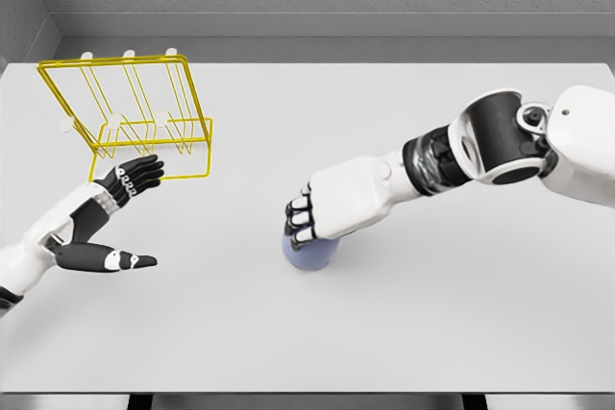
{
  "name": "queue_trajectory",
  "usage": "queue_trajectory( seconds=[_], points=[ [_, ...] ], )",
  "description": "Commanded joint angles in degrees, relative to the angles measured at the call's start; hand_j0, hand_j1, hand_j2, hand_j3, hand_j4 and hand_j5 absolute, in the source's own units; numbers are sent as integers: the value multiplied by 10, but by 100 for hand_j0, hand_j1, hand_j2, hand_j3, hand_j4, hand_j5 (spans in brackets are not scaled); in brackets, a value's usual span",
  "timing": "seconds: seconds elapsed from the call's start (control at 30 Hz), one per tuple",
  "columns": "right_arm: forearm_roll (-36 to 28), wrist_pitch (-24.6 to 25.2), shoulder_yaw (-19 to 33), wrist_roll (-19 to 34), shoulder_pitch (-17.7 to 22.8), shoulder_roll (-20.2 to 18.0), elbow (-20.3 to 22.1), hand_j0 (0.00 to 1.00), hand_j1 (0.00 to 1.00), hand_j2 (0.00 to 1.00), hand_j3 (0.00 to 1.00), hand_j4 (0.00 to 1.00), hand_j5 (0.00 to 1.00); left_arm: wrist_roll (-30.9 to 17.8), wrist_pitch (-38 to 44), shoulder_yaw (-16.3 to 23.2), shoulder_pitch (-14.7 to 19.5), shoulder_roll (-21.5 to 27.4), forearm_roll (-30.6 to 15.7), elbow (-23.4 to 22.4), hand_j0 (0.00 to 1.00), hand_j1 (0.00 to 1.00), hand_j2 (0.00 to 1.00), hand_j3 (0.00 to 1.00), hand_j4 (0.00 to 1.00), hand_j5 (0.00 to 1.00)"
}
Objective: Place the cup on the cup holder with both arms
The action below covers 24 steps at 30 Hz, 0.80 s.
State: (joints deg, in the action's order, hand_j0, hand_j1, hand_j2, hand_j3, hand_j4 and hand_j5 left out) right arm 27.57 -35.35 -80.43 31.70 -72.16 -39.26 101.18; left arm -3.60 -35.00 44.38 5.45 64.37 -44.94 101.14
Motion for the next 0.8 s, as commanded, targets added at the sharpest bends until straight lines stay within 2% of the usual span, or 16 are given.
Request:
queue_trajectory(
  seconds=[0.0, 0.13, 0.3, 0.33, 0.37, 0.4, 0.43, 0.47, 0.63, 0.77],
  points=[
    [-12, 3, -2, -1, 0, 6, 0, 49, 49, 49, 49, 49, 49, 0, 0, 1, 0, -6, 5, -2, 100, 100, 100, 100, 100, 100],
    [-8, 3, -10, -1, 1, 24, 0, 50, 50, 50, 50, 50, 50, 0, 0, 1, 0, -7, 6, -2, 100, 100, 100, 100, 100, 100],
    [5, 3, -17, -1, 2, 27, -2, 53, 53, 53, 53, 53, 53, 0, 0, 1, 0, -9, 6, -6, 100, 100, 100, 100, 100, 100],
    [5, 3, -17, -1, 3, 27, -2, 58, 58, 58, 58, 58, 58, 0, 0, 1, 0, -14, 6, -7, 100, 100, 100, 100, 100, 100],
    [5, 3, -17, -1, 3, 28, -2, 71, 71, 71, 71, 71, 71, 0, 0, 1, 0, -15, 6, -9, 100, 100, 100, 100, 100, 100],
    [6, 3, -17, -1, 4, 28, -2, 89, 89, 89, 89, 89, 89, 0, 0, 1, 0, -16, 7, -10, 100, 100, 100, 100, 100, 100],
    [5, 3, -17, -1, 4, 28, -1, 97, 97, 97, 97, 97, 97, 0, 0, 2, 0, -21, 8, -14, 100, 100, 100, 100, 100, 100],
    [5, 3, -17, -1, 4, 28, -1, 100, 100, 100, 100, 100, 100, 0, 0, 2, 0, -21, 9, -15, 100, 100, 100, 100, 100, 100],
    [6, 3, -16, -1, 4, 25, -1, 100, 100, 100, 100, 100, 100, 0, 0, 3, 0, -53, 24, -40, 100, 100, 100, 100, 100, 100],
    [6, 3, -9, -1, 4, 21, -1, 100, 100, 100, 100, 100, 100, 0, 0, 4, 0, -69, 24, -42, 100, 100, 100, 100, 100, 100]
  ],
)
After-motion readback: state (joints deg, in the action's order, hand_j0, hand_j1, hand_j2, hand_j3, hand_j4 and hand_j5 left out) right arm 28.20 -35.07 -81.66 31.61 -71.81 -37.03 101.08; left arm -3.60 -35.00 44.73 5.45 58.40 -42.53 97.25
